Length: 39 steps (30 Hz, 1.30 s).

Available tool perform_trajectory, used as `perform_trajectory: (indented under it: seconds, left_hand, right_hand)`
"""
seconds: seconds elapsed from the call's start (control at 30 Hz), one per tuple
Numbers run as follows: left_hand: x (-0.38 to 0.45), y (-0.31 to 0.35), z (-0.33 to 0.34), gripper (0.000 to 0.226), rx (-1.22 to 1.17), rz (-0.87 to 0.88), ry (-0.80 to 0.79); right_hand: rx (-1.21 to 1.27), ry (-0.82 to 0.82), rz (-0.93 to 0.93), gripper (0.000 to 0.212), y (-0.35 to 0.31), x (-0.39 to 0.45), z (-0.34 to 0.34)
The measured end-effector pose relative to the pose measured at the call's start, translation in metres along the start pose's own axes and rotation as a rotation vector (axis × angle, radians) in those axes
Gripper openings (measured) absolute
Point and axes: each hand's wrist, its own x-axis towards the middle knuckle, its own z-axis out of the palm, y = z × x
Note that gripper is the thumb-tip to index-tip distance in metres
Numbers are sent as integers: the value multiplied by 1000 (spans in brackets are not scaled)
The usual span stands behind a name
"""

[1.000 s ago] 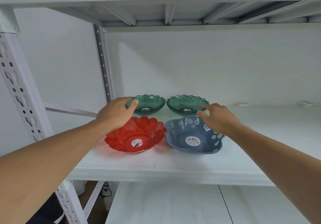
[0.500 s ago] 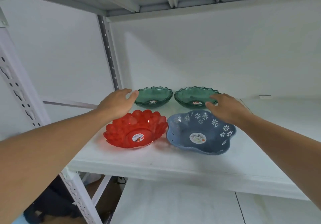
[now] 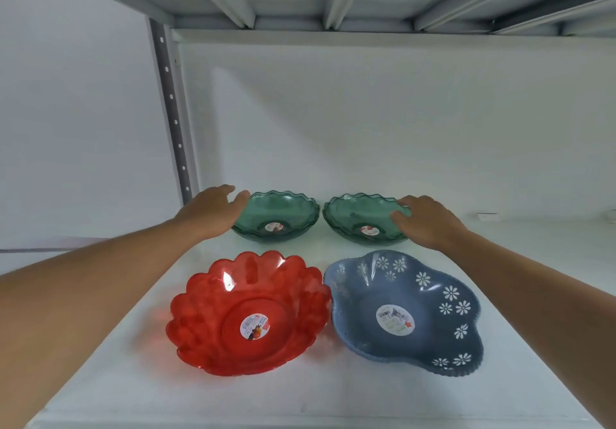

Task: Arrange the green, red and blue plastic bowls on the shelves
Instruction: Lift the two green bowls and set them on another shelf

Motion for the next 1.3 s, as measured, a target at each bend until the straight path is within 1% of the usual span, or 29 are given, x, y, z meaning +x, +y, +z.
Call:
perform_trajectory:
  seconds: [0.17,0.27,0.3,0.33,0.37,0.4,0.43,0.53,0.6,0.67,0.7,0.8,0.9,1.0,1.1,1.17,1.3]
  left_hand:
    - [26,-12,9,69,56,-37,-90]
    - [33,-9,18,67,16,-128,-125]
    - [35,-5,21,62,-5,-170,-136]
    - [37,-3,24,49,-47,-214,-146]
    - [41,-2,28,29,-130,-262,-151]
    - [45,-2,33,15,-213,-298,-145]
    - [48,-3,37,11,-288,-315,-130]
    - [60,-11,48,11,-408,-360,-110]
    - [61,-10,55,19,-525,-408,-123]
    - [59,-6,59,20,-623,-417,-124]
    - [61,-6,60,21,-643,-415,-117]
    - [64,-3,62,26,-693,-418,-116]
    - [68,9,61,32,-684,-363,-96]
    - [59,34,58,32,-687,-319,-108]
    - [40,70,56,24,-710,-304,-106]
    - [26,100,56,26,-714,-295,-100]
    - [-5,160,61,26,-731,-258,-74]
  right_hand:
    - [-54,-35,129,59,16,27,12]
    - [-51,-43,170,57,21,37,22]
    - [-35,-60,195,57,23,40,25]
    - [-6,-78,223,56,24,42,27]
    - [32,-91,257,53,26,44,28]
    - [75,-97,286,47,25,45,28]
    - [115,-99,313,41,25,45,27]
    - [196,-61,371,29,26,51,30]
    - [369,-69,446,25,31,58,39]
    - [529,-97,490,27,33,60,46]
    - [568,-88,497,29,34,61,49]
    - [608,-8,496,30,38,59,50]
    - [631,57,504,26,47,54,38]
    - [626,83,502,26,65,44,21]
    - [662,86,528,22,90,37,-2]
    - [710,99,528,19,114,35,-17]
    - [745,100,476,24,169,26,-45]
